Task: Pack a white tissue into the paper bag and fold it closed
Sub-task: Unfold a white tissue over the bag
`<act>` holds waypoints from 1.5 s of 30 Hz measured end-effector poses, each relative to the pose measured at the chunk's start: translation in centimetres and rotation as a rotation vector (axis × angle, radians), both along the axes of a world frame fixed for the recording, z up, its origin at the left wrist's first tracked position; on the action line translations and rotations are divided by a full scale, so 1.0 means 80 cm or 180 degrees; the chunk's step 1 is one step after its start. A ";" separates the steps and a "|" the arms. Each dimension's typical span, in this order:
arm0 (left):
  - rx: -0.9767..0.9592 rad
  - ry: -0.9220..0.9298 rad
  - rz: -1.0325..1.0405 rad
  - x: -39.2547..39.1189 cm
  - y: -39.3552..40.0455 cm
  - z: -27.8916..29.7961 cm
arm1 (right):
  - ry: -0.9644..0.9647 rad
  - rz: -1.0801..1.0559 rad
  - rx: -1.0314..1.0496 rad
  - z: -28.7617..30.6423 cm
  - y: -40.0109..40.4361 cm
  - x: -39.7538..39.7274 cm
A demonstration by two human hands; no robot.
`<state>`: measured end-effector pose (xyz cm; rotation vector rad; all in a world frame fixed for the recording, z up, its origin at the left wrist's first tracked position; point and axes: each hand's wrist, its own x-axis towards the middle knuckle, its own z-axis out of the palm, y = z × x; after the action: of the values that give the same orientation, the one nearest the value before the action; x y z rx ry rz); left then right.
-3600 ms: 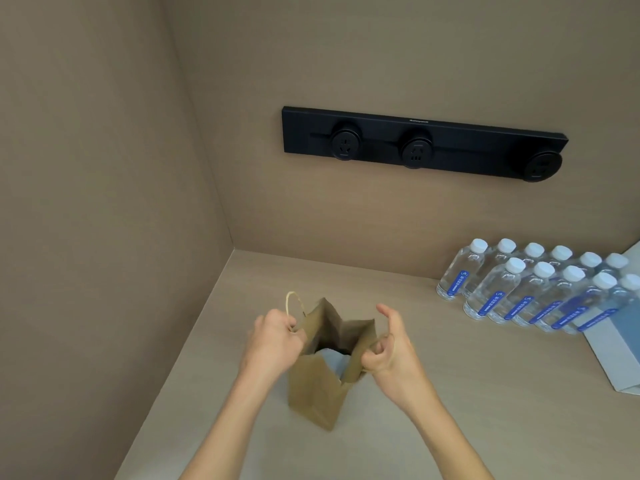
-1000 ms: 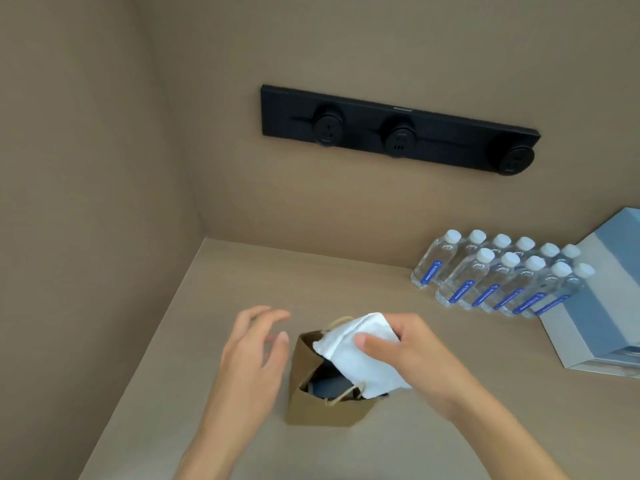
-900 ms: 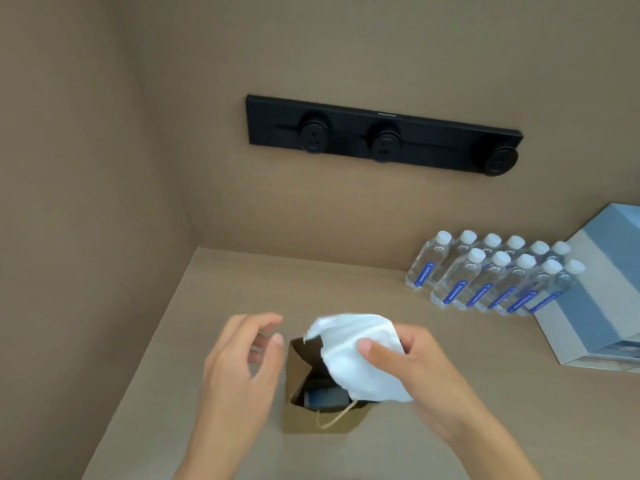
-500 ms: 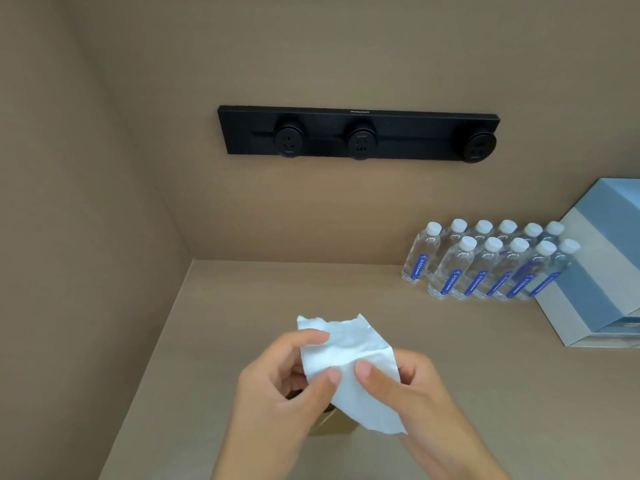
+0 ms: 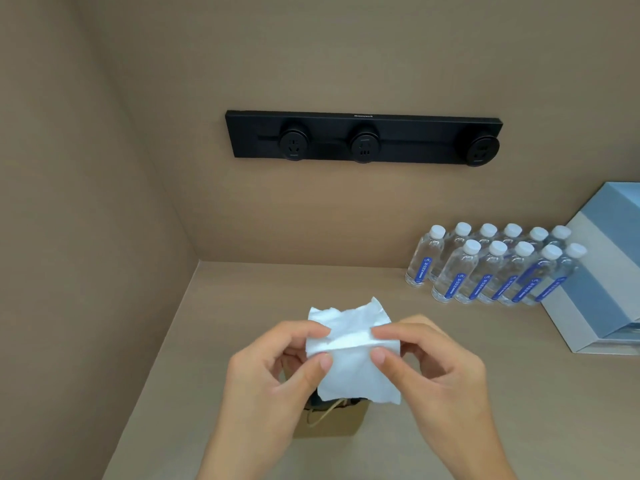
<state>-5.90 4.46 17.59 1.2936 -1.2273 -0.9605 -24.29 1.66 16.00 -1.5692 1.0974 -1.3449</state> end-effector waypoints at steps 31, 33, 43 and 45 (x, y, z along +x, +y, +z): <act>0.1227 -0.1476 -0.0200 0.012 -0.024 -0.109 | 0.2762 0.0543 0.1029 -0.017 -0.026 0.034; 0.1442 -0.1668 -0.0292 0.001 -0.034 -0.117 | 0.3193 0.0861 0.1049 -0.032 -0.031 0.058; 0.1740 -0.1768 0.0012 0.018 -0.005 -0.134 | 0.3418 0.1171 0.2431 -0.077 -0.072 0.098; 0.1826 -0.1535 -0.0042 0.017 -0.002 -0.133 | 0.3035 0.1128 0.2919 -0.099 -0.082 0.106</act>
<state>-4.52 4.31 6.95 2.0605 -1.3679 -1.0917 -15.81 -4.89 8.05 -1.5179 1.5489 0.2679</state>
